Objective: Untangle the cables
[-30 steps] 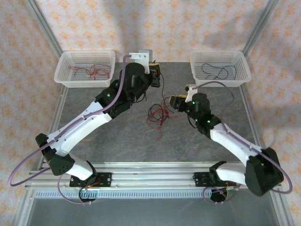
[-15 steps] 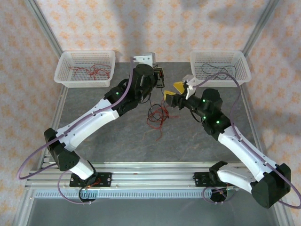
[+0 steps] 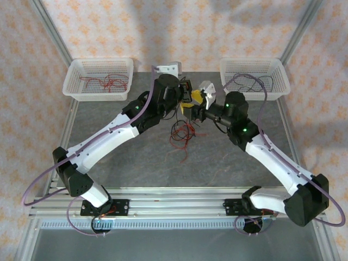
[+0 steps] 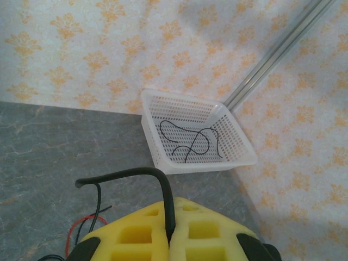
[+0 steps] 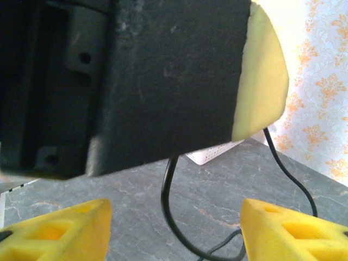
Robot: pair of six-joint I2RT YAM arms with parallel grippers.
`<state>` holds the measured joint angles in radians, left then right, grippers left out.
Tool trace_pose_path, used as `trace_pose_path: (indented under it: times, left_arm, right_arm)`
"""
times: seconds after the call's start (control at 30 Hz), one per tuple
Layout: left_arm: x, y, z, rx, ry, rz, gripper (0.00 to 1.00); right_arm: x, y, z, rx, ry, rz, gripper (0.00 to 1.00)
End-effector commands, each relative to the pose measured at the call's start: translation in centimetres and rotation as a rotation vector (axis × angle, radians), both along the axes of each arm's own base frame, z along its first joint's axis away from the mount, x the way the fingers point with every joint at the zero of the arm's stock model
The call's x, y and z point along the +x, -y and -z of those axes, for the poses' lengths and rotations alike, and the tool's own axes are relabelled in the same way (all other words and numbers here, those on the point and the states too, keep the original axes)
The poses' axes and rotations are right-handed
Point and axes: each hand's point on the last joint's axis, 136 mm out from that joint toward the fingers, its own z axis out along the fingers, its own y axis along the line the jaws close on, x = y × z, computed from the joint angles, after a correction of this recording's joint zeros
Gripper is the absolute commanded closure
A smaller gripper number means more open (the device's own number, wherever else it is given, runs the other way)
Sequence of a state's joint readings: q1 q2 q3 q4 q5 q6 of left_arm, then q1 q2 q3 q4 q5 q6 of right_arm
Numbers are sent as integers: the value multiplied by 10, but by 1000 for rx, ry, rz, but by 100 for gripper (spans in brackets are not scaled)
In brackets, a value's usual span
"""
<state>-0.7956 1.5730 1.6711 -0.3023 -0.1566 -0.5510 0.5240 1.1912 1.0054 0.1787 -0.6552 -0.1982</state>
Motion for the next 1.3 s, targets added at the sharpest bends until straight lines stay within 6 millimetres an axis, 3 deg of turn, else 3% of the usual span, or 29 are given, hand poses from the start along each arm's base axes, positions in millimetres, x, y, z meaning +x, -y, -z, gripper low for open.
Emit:
trace_pose_path:
  times: [0.0, 0.17, 0.27, 0.3, 0.37, 0.43, 0.6, 0.7, 0.8, 1.03, 1.27]
  left_arm:
    - [1, 1, -14, -50, 22, 16, 100]
    - [0, -4, -15, -56, 26, 8, 100]
    - [0, -8, -15, -58, 28, 2, 100]
    - [1, -9, -15, -58, 28, -1, 100]
    - [1, -10, -15, -61, 30, -1, 99]
    - [0, -10, -16, -65, 35, 2, 91]
    - [-3, -17, -18, -75, 62, -3, 48]
    - [-5, -25, -18, -67, 73, -18, 29]
    - [-6, -35, -17, -50, 77, -45, 17]
    - [-13, -58, -12, -32, 90, -93, 1]
    - [-27, -73, -14, -57, 144, -86, 1]
  right_arm:
    - [5, -6, -21, 24, 53, -4, 45]
    - [16, -4, -20, 35, 35, 43, 75]
    - [19, -2, -21, 45, 28, 65, 98]
    - [21, 0, -22, 48, 29, 77, 100]
    - [23, 1, -23, 48, 27, 90, 100]
    - [25, 2, -24, 50, 23, 104, 100]
    - [32, 7, -26, 47, 16, 151, 100]
    - [37, 12, -28, 38, 14, 194, 100]
    - [44, 18, -30, 16, 8, 248, 100]
    - [77, 41, -31, -94, -60, 441, 100]
    - [102, 71, -51, -68, -95, 599, 100]
